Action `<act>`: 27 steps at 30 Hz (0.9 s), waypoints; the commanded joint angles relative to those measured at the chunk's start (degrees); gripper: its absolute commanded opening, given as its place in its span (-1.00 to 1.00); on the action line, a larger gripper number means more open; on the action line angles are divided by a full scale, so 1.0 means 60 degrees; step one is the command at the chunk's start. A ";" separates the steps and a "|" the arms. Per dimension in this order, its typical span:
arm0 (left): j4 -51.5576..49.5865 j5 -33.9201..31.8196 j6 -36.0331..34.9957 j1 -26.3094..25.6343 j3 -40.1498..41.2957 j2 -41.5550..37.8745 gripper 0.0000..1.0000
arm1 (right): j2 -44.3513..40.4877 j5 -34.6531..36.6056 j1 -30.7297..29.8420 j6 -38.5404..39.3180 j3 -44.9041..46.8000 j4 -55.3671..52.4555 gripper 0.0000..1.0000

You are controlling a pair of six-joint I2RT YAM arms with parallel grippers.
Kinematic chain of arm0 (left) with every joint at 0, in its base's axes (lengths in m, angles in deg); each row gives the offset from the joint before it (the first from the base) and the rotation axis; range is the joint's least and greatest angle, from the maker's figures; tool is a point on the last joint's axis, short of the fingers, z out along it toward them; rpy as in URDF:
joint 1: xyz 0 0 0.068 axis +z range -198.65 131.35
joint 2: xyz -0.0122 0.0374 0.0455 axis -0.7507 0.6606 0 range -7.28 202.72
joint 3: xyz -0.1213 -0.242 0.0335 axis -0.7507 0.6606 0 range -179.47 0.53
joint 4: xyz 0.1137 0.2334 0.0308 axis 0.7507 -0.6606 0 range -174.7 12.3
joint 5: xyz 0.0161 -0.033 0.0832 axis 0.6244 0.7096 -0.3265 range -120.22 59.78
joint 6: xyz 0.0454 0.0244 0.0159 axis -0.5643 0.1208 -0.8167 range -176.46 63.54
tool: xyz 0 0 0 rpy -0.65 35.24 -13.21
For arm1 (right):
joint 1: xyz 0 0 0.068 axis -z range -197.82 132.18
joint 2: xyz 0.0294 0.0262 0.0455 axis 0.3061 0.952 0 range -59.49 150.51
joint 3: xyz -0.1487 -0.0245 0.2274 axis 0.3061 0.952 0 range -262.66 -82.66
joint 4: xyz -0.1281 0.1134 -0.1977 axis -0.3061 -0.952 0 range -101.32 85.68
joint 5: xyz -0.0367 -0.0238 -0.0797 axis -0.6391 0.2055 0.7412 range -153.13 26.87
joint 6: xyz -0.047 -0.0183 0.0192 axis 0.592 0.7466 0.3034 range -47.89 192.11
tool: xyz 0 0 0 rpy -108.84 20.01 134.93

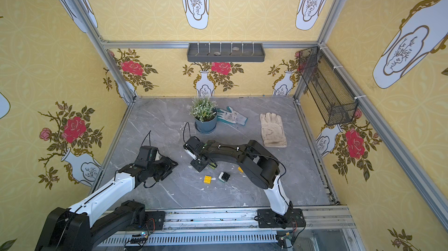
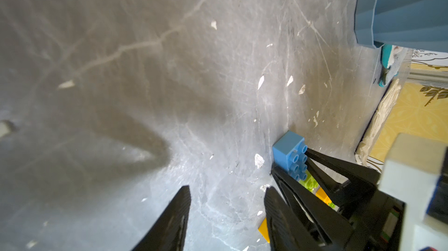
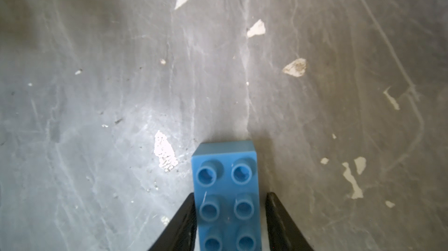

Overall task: Assemble the number 4 with lego
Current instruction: Pick up the lego brick from the center of the board, then adjust the lego brick at the center of the board.

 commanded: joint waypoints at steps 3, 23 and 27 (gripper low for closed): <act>0.0227 0.0145 -0.0095 -0.0005 0.0056 0.0087 0.04 | 0.0048 0.0051 0.0000 -0.0112 -0.0077 -0.0153 -0.33; 0.1978 0.0409 0.0191 -0.0986 -0.0284 0.1839 -0.02 | -0.4478 0.1095 -0.0330 -0.1510 0.3120 -0.0268 -0.89; 0.2442 0.0374 0.0456 -0.1420 -0.0367 0.2384 -0.03 | -0.4745 0.1310 -0.0570 -0.1586 0.3528 -0.0237 -0.91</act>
